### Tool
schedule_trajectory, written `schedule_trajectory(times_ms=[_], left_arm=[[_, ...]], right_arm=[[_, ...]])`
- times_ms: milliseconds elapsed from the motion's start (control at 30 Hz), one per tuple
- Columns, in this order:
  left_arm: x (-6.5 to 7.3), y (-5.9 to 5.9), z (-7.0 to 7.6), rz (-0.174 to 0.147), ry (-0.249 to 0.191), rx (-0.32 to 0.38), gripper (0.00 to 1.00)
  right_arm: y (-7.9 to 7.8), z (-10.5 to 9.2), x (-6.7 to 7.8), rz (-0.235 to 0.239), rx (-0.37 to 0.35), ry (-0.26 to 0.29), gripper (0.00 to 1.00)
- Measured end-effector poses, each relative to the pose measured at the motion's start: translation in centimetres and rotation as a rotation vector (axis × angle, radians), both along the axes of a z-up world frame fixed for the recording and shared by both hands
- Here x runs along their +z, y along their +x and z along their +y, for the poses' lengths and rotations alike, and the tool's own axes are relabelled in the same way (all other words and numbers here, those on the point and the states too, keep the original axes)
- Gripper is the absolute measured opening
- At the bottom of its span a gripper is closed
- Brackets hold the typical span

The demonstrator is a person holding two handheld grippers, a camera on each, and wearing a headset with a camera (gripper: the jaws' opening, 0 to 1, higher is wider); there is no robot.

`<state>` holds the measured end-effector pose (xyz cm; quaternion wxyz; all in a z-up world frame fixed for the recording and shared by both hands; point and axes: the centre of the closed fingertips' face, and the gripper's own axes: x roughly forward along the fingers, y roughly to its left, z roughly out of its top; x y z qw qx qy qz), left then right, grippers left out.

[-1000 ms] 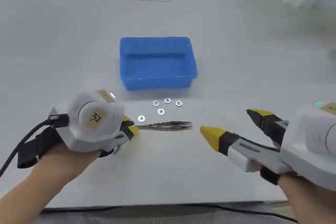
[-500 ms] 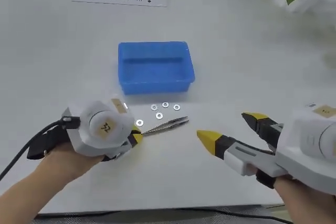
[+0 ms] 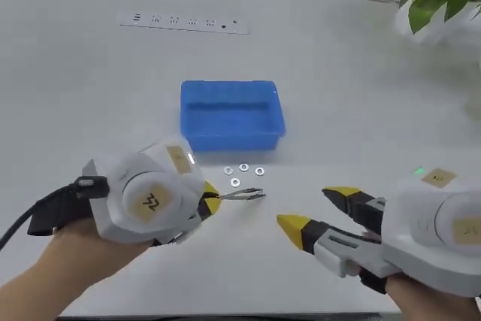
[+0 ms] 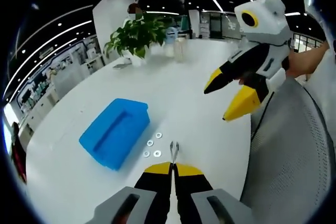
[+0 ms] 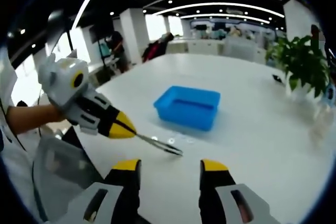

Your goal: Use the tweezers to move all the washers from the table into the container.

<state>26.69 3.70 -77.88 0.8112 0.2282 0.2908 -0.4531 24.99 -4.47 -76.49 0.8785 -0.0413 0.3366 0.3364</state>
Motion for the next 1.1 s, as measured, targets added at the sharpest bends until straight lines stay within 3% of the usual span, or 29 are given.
schedule_trajectory(times_ms=[267,467,700,800,867,1100], left_arm=[[2.2,-1.0,0.0,-0.030,-0.020,-0.001,0.00],[2.8,-1.7,0.0,-0.039,-0.016,-0.027,0.00],[2.7,-3.1,-0.1,-0.042,0.046,-0.137,0.00],[3.0,-3.5,-0.3,-0.042,0.059,-0.172,0.00],[3.1,-3.6,-0.5,-0.042,0.061,-0.186,0.00],[2.6,-4.1,-1.1,-0.018,0.081,-0.246,0.00]], right_arm=[[-1.7,2.6,-0.5,0.026,0.114,-0.006,0.28],[-2.5,4.6,-1.2,0.026,0.228,-0.030,0.18],[-2.3,6.9,-2.2,-0.022,0.412,-0.109,0.19],[-2.1,7.2,-3.1,-0.045,0.505,-0.188,0.18],[-1.9,7.4,-3.4,-0.059,0.535,-0.218,0.17],[-2.1,8.5,-3.9,-0.074,0.613,-0.240,0.16]])
